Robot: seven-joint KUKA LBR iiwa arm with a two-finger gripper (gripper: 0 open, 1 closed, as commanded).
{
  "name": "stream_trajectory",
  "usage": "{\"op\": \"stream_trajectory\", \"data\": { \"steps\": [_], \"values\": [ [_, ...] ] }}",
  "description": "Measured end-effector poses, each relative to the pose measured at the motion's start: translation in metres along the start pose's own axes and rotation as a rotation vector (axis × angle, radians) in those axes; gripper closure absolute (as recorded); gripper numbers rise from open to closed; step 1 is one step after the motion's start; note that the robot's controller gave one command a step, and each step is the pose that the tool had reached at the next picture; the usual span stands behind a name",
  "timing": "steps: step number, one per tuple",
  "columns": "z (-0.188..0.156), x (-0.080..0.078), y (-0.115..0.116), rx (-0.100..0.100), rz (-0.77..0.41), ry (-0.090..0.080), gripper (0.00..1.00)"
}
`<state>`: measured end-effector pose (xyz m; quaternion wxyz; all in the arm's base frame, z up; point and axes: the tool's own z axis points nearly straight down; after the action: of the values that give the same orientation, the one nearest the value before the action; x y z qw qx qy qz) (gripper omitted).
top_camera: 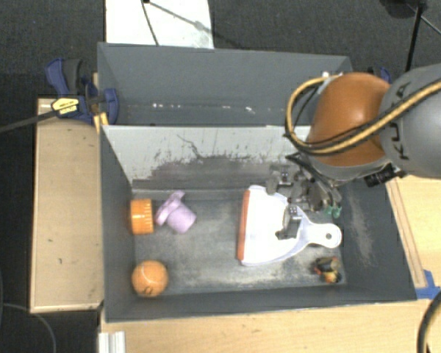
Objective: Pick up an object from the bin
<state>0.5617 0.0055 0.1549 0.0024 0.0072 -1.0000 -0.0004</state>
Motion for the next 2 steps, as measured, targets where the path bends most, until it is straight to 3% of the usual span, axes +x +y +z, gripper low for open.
{"op": "stream_trajectory", "data": {
  "steps": [1,2],
  "values": [
    [-0.005,-0.002,0.000,0.000,0.000,-0.008,0.00],
    [0.055,0.021,-0.072,0.001,-0.051,-0.012,0.00]
  ]
}}
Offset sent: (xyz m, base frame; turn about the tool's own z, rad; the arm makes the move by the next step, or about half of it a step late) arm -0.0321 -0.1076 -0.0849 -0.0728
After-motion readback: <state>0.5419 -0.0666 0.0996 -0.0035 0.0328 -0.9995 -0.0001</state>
